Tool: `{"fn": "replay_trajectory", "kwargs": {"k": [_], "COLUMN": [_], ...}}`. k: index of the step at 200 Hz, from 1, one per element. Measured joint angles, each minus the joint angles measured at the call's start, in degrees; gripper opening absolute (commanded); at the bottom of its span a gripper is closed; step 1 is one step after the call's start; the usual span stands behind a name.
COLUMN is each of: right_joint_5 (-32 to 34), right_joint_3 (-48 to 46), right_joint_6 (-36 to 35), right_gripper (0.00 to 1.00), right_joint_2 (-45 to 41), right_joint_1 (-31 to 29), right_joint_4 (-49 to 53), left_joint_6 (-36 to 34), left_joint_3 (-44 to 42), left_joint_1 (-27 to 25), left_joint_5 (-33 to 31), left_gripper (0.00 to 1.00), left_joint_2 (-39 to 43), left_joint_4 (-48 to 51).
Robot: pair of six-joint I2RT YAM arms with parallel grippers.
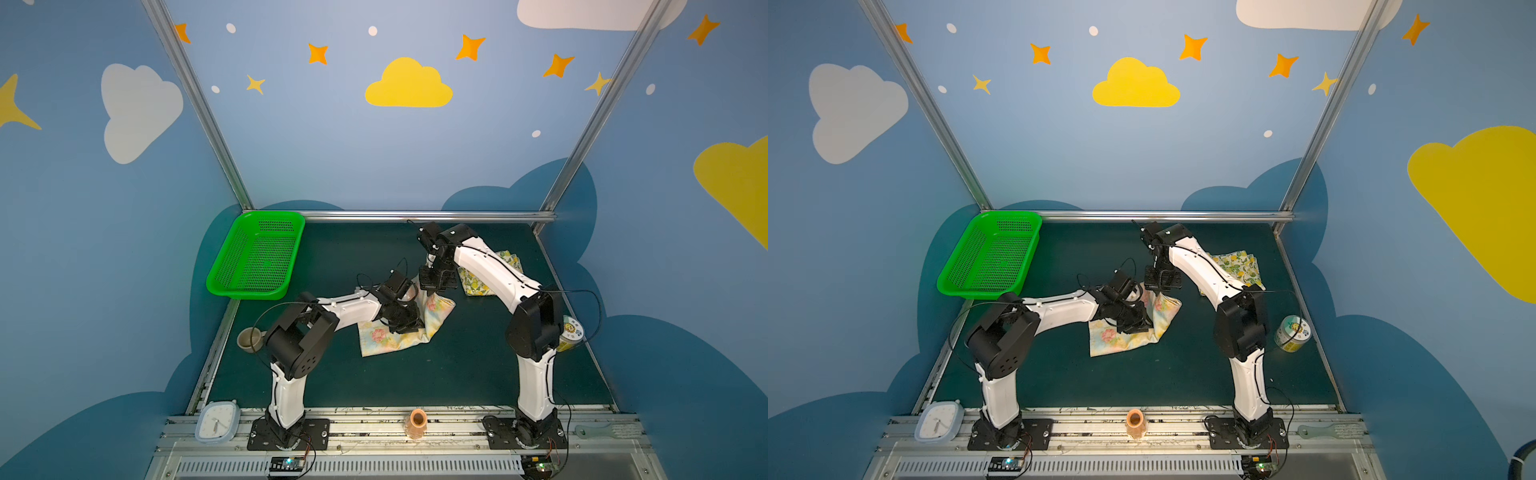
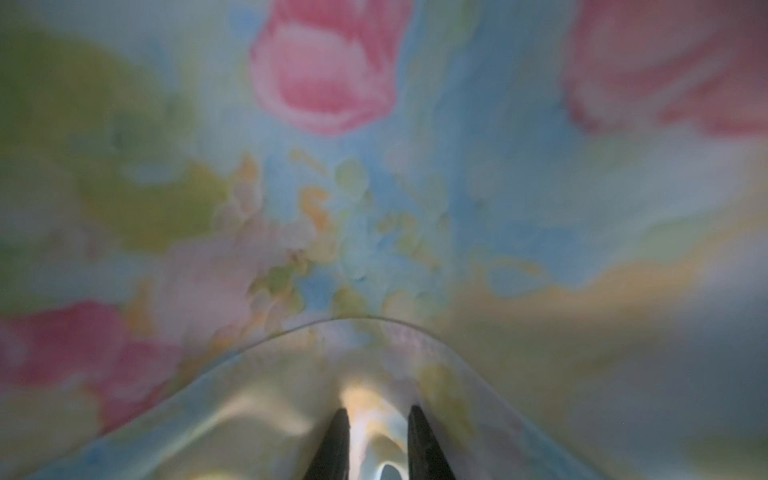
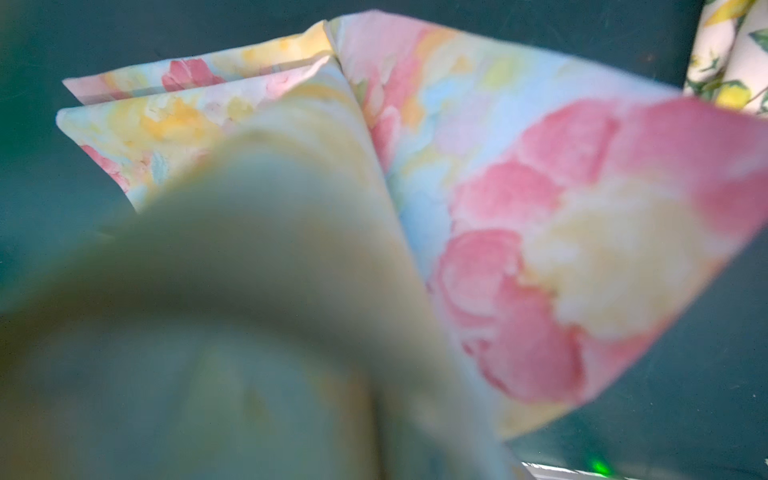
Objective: Fold and stack the skirts
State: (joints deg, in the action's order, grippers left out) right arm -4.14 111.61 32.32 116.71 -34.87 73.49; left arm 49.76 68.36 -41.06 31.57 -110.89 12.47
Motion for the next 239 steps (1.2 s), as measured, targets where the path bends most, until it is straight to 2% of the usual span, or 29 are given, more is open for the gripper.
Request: {"fn": "replay_trajectory", "kwargs": {"k": [61,124,160,199,239], "right_joint_5": [0.2,0.2,0.3,2.1,5.0], "right_joint_3": [0.3,5.6,8.5,10.1,12.2], "right_joint_6": [-1.7,-4.3,-7.2,-11.0,-13.3], "right_gripper": [0.00,0.00,0.00,0.00,0.00], "right_joint_2": [0.2,4.5,6.5,6.6,6.7], "right_joint_1": [1.9,4.0,5.6,6.4,6.4], "right_joint_4": [0.9,2.0,2.8,2.9,3.4], "left_joint_6": [1.1,4.9,7.5,7.5,1.2], "left_joint_3": [0.2,3.4,3.4,1.3,0.2], "left_joint_1": [-1.7,-2.8,-3.0,-0.5,7.6], "left_joint_5": [2.3,5.3,7.0,8.3,7.2], "left_gripper": [0.26,0.26,0.26,0.27,0.27], "left_joint_2": [-0.8,-7.3,-7.8,-0.6,9.3], "left_joint_4": [-1.1,-6.9,-10.2,-8.8,-1.7]}}
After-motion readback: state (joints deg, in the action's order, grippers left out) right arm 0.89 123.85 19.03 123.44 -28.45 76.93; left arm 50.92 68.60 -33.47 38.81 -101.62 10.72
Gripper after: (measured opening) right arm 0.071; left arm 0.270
